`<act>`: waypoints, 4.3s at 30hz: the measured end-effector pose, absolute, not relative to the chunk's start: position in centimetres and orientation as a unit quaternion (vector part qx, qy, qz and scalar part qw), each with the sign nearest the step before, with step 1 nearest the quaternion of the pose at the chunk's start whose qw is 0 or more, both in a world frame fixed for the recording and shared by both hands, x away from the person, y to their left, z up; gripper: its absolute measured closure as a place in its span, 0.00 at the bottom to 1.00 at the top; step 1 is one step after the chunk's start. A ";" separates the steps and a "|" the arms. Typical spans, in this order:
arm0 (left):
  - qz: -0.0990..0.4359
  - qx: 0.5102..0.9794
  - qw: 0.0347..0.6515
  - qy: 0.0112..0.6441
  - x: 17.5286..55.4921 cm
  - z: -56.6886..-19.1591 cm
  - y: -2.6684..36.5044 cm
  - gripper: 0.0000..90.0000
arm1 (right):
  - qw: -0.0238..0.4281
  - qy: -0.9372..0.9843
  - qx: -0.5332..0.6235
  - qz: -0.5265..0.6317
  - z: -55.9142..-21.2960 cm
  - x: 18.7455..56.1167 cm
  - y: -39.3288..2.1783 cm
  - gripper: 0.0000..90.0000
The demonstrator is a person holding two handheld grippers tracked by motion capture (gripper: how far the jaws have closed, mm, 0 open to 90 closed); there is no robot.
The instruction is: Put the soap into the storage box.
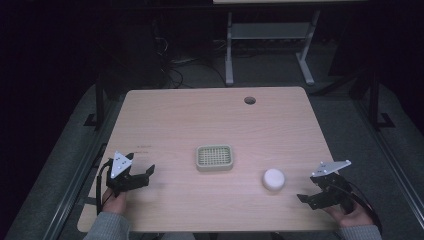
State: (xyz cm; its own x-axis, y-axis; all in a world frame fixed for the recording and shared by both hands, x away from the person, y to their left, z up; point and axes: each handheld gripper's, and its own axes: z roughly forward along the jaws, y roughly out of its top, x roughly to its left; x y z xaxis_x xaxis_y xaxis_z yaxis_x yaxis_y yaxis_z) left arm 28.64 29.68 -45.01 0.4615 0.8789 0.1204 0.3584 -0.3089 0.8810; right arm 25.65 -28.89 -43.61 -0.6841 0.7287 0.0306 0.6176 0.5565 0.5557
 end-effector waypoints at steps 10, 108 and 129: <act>0.313 0.748 0.413 0.415 28.6 -45.1 29.7 0.14 | 0.104 0.891 0.363 0.253 -42.4 26.1 -27.6 0.20; 0.315 0.738 0.420 0.424 28.7 -45.0 29.8 0.14 | 0.036 0.958 0.269 0.097 -43.7 33.2 -17.5 0.22; 0.317 0.737 0.419 0.426 28.7 -44.9 29.9 0.14 | 0.031 0.964 0.250 0.083 -43.3 33.4 -16.9 0.26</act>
State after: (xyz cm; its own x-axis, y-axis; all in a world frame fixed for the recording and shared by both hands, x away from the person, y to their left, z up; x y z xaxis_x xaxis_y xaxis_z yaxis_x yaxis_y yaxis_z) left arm 28.69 29.92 -44.88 0.4364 0.8930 0.1100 0.3621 -0.2863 0.8871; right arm 33.38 -16.92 -43.33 -0.8732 0.4869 -0.0192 0.4765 0.8615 0.1752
